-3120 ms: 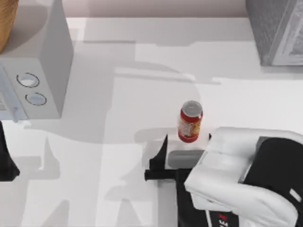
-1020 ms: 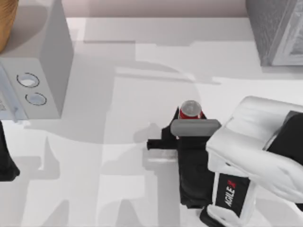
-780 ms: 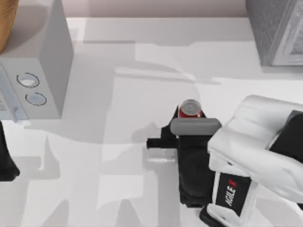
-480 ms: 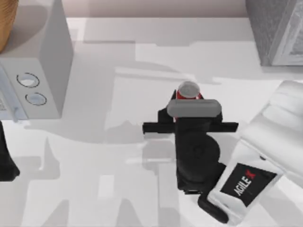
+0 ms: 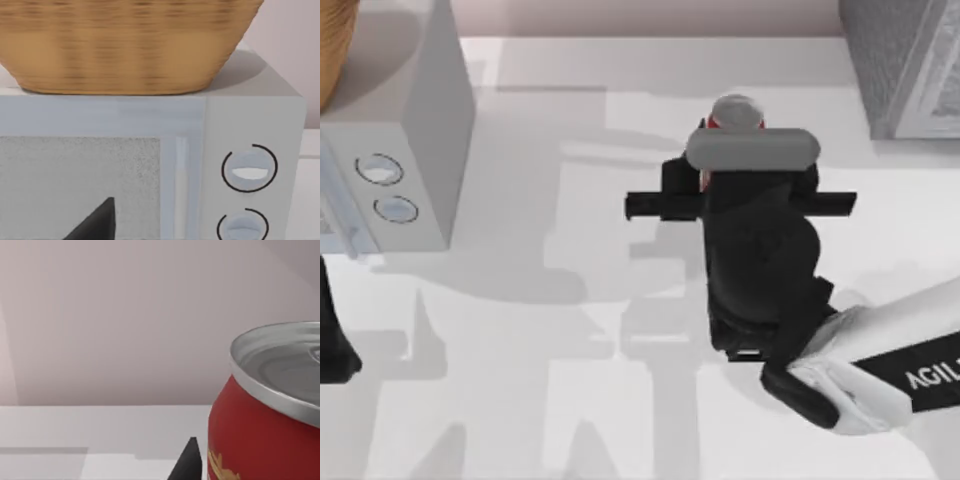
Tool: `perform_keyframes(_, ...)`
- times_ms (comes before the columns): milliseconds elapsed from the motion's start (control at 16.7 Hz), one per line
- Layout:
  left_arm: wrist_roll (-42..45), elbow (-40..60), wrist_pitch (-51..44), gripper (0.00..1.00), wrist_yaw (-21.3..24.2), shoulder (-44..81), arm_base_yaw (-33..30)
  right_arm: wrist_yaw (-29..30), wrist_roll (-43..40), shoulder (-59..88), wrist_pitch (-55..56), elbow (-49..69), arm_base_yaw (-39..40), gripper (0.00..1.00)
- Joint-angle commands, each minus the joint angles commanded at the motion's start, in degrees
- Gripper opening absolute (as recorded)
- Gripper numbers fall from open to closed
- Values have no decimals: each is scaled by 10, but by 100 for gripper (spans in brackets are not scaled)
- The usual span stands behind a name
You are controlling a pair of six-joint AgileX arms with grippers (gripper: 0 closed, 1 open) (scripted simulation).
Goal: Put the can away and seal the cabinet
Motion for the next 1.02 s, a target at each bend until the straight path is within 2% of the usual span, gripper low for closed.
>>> perform_keyframes(540,0,0,0,100,0,0,0,-8,1,-40,-33,-6,-8,0)
perform_keyframes(780,0,0,0,100,0,0,0,-54,1,-136,-89,-47,-52,0)
perform_keyframes(1020,0,0,0,100,0,0,0,-130,-1,-293,-181,-114,-125,0)
